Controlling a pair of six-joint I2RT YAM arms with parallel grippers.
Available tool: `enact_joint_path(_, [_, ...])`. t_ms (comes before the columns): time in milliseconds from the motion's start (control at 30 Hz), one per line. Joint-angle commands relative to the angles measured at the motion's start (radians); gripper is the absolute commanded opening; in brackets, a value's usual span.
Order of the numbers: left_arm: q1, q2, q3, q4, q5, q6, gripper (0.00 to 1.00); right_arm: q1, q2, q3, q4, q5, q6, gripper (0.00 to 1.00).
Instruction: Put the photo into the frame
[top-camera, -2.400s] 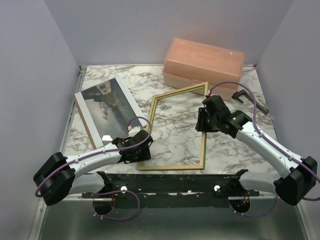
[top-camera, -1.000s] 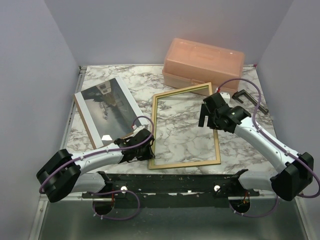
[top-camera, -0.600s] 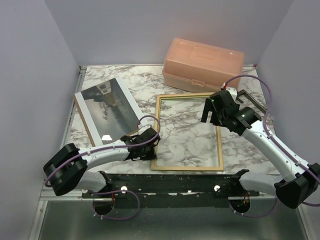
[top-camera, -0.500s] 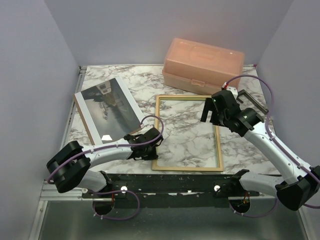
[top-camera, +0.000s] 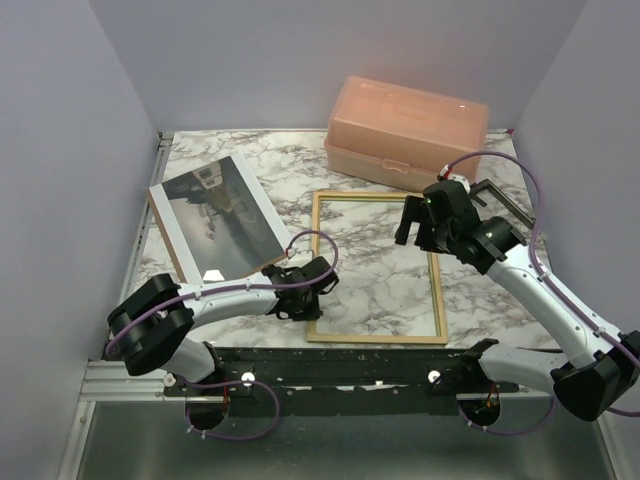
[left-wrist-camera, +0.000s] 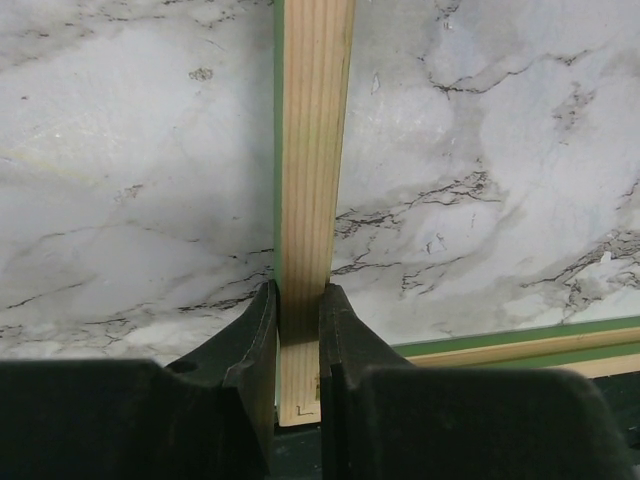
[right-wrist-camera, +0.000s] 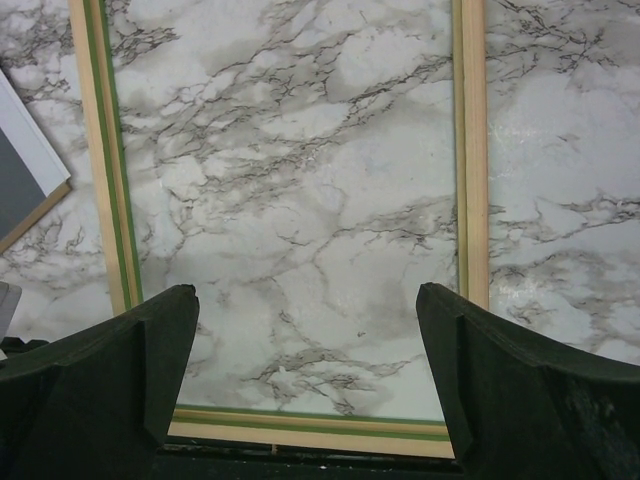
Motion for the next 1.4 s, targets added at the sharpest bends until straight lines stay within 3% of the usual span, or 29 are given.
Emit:
enact_joint_path(0, [-0.045, 0.062, -0.018, -0.042, 0.037, -0.070, 0.00, -0.006, -0.006, -0.036, 0.031, -0.045, 0.000, 1.00])
enact_joint_path(267, [-0.106, 0.108, 0.080, -0.111, 0.015, -0.069, 0.00, -0.005, -0.010, -0.063, 0.052, -0.080, 0.005, 1.00])
enact_joint_path(933, [-0.163, 0.148, 0.147, -0.143, 0.011, -0.048, 0.00, -0.005, -0.033, -0.108, 0.074, -0.118, 0.013, 1.00])
enact_joint_path(1000, [-0.163, 0.156, 0.160, -0.146, 0.022, -0.042, 0.10, -0.005, -0.033, -0.109, 0.072, -0.122, 0.015, 1.00])
enact_joint_path(1100, [-0.163, 0.138, 0.159, -0.128, 0.038, -0.036, 0.51, -0.005, -0.031, -0.110, 0.074, -0.135, 0.015, 1.00])
enact_joint_path(1167, [-0.162, 0.109, 0.147, -0.103, 0.048, -0.030, 0.67, -0.006, -0.031, -0.118, 0.085, -0.150, 0.011, 1.00])
enact_joint_path(1267, [-0.153, 0.060, 0.131, -0.051, 0.066, -0.011, 0.79, -0.005, -0.031, -0.141, 0.117, -0.173, 0.006, 1.00])
enact_joint_path(1367, [-0.133, 0.008, 0.112, 0.012, 0.089, 0.016, 0.85, -0.005, -0.035, -0.171, 0.159, -0.201, 0.001, 1.00])
